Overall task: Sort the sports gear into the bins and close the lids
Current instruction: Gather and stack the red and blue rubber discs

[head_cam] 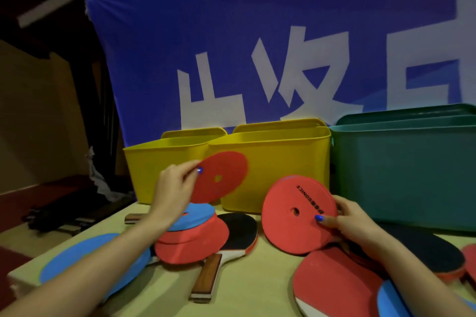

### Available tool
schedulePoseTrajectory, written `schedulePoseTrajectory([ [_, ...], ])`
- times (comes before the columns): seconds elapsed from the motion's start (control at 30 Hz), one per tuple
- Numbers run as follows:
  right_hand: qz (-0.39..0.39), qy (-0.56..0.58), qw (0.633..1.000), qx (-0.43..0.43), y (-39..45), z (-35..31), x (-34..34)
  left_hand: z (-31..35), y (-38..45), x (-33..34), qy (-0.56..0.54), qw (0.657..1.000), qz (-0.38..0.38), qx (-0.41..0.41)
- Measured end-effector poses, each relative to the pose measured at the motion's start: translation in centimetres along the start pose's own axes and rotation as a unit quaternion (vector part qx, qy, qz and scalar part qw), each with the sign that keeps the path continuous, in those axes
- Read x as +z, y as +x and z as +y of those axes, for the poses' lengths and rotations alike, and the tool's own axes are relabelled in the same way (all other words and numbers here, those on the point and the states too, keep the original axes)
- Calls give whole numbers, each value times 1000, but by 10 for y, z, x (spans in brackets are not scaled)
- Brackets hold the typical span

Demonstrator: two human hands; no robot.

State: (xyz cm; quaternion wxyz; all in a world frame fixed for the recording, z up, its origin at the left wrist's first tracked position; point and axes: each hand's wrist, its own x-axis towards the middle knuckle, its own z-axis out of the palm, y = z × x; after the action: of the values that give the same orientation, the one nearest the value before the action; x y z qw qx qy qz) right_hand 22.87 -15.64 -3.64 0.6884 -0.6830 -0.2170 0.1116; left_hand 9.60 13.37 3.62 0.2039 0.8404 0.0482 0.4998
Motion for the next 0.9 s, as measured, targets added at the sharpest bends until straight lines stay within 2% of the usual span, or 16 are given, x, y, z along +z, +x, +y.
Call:
schedulePoseTrajectory([
  [0.07,1,-7,1000,-10,-1,0,1,37,-6,21,-174,982,-34,-56],
  [0.13,11,-18,1000,-17,0,1,0,58,-10,45,-303,942,-82,-117],
  [0.27,37,-6,999,0,-3,-3,0,73,-29,95,-401,880,-114,-227],
  [0.33,33,10,999,29,-5,-8,-3,66,-38,116,-385,873,-104,-282],
  [0.4,20,18,999,44,-5,-11,-5,53,-47,132,-342,879,-99,-316],
  [0.5,3,0,999,33,-2,-9,-5,47,-58,144,-267,909,-104,-303],
  [0.6,10,-49,999,13,2,-2,-9,53,-59,144,-209,938,-95,-259],
  [0.7,10,-41,999,13,2,-2,-7,50,-59,130,-113,978,-61,-167],
  [0.8,20,-44,999,9,7,2,-9,52,-63,109,-78,988,-29,-127],
  [0.9,27,-57,998,10,7,2,-6,60,-67,87,-110,988,-33,-103],
])
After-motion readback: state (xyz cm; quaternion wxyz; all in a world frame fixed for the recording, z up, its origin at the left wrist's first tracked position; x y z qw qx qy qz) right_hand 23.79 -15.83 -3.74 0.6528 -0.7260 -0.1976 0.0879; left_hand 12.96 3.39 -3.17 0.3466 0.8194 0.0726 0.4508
